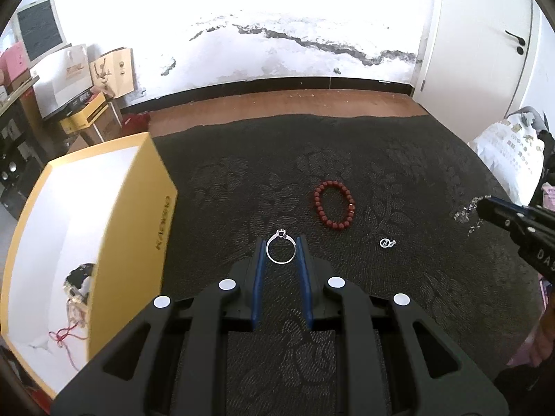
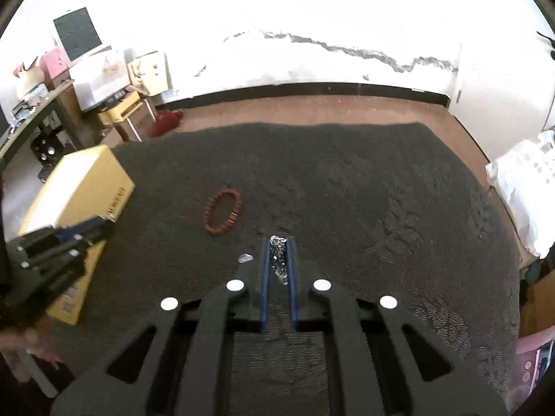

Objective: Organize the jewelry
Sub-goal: 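Carry the silver ring into the white box and open the left tool while the right tool carries the chain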

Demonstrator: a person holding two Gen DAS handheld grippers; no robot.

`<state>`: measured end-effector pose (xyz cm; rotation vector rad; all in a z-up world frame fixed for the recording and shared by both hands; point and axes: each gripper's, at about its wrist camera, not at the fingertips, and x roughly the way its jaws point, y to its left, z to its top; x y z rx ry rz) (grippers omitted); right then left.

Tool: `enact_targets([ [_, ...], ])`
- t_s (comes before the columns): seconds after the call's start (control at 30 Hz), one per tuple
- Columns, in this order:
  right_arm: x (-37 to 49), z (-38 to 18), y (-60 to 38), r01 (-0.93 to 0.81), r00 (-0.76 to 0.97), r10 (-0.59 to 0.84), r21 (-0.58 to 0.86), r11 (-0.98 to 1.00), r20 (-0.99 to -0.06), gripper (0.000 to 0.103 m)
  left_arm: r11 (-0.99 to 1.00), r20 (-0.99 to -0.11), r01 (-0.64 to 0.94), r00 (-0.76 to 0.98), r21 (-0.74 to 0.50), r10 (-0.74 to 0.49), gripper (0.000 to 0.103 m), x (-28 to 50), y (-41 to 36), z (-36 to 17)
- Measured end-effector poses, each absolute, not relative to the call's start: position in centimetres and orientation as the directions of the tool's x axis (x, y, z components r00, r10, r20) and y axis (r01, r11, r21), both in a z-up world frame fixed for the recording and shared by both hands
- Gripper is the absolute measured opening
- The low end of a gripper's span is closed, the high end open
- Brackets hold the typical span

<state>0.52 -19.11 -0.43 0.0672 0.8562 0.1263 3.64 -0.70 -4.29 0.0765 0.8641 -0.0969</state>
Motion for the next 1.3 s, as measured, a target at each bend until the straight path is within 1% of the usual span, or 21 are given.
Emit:
enact_targets([
  [0.13,-0.2,1.8,-16.1,-0.119,0.648,0.159,0.107,0.987,-0.745,0.009,0.997,-0.753,0.076,0.657,0.026,-0.03,0.018,2.3,1.3,-2.3],
  [0.27,-1.3,4.6,-12.0,-0.196,0.662,0.215,0.111,0.974,-0.718,0.009,1.0,-0.747,0.02,0.664,0.016,-0.001,0.018,0.9,4.5,-0.2],
  [0.43,-2.1,7.1,-6.4,-0.297,0.656,0.283,0.106,0.949,-0.699,0.009,0.996,-0.732,-0.059,0.676,0.063,0.086,0.018,-1.5,9.0,2.2],
  [0.7,-3.6,10.4,3.5,-0.464,0.614,0.404,0.104,0.88,-0.678,0.009,0.979,-0.711,-0.183,0.677,0.086,0.189,0.018,-4.7,16.1,5.2],
  [1.0,-4.0,11.8,13.0,-0.598,0.551,0.492,0.092,0.796,-0.674,0.009,0.95,-0.722,-0.3,0.637,0.091,0.271,0.018,-5.9,22.7,4.6],
  [1.3,-1.9,9.6,17.1,-0.633,0.506,0.507,0.1,0.768,-0.698,0.009,0.926,-0.76,-0.365,0.574,0.097,0.306,0.018,-4.6,26.5,1.1],
])
